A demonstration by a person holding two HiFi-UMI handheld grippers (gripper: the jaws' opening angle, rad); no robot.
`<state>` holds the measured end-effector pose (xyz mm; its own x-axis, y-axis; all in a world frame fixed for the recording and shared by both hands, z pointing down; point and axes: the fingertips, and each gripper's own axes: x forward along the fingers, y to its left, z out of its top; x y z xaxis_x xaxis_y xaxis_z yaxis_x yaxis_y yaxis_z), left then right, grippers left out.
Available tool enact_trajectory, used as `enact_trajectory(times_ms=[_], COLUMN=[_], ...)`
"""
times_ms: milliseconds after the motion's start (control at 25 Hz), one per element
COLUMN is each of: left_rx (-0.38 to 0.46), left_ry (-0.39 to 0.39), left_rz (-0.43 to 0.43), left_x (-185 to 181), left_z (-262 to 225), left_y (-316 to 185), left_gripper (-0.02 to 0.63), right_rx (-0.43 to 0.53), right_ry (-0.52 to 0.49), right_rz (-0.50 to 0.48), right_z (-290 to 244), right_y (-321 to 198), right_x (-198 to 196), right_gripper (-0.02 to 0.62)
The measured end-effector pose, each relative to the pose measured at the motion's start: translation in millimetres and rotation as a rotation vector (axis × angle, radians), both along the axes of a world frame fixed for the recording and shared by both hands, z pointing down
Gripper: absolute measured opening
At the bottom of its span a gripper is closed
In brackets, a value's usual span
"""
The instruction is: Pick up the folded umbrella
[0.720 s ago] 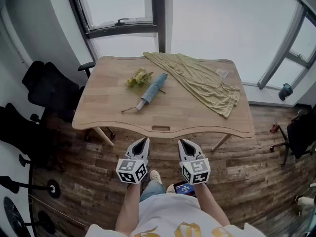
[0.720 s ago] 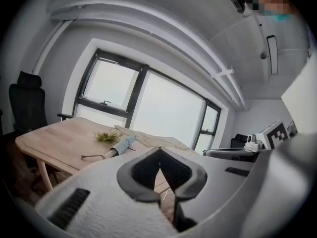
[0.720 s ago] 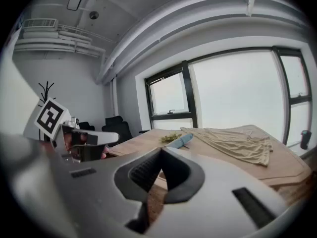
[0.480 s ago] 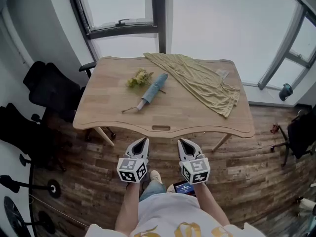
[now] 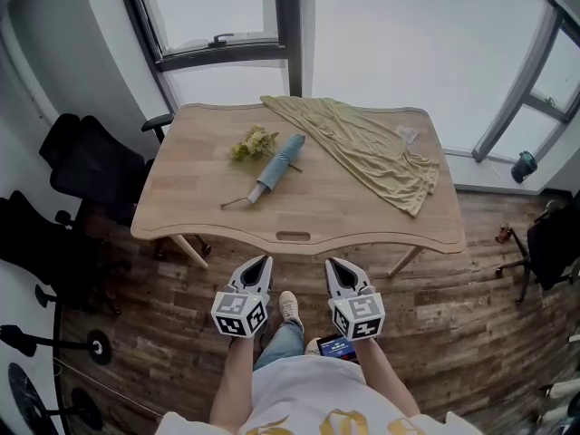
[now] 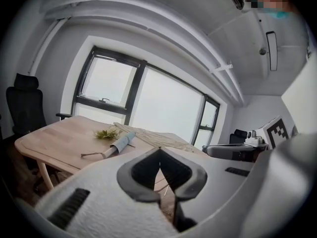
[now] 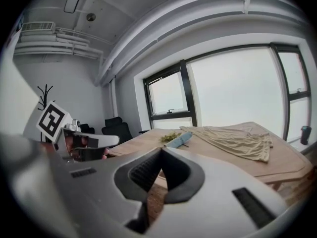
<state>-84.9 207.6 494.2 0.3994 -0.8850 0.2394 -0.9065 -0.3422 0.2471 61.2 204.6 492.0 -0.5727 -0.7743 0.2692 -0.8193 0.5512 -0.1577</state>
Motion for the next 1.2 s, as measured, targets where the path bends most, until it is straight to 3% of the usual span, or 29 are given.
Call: enact_trajectory(times_ms=[240,880,1200], left_rx=[0.005,-0.083,-0.112], left_ry=[0.048,0.004,-0.002], left_rz=[-0.004,0.035,0.085], left_x=[-3,-48,-60], left_z=[7,39,51], left_y=[-43,-270,-337], left_gripper=[0.020,0.020,0.020], right_rx=[-0.029,-0.100,-0.125], right_ry=[0.011,0.063,0.066], right_rz=[0.026,0.078,0.148], right_z=[15,39,51], right_y=[-38,-249,-303], right_x=[3,-37,-41], right_gripper=[0.010,0.010,0.009])
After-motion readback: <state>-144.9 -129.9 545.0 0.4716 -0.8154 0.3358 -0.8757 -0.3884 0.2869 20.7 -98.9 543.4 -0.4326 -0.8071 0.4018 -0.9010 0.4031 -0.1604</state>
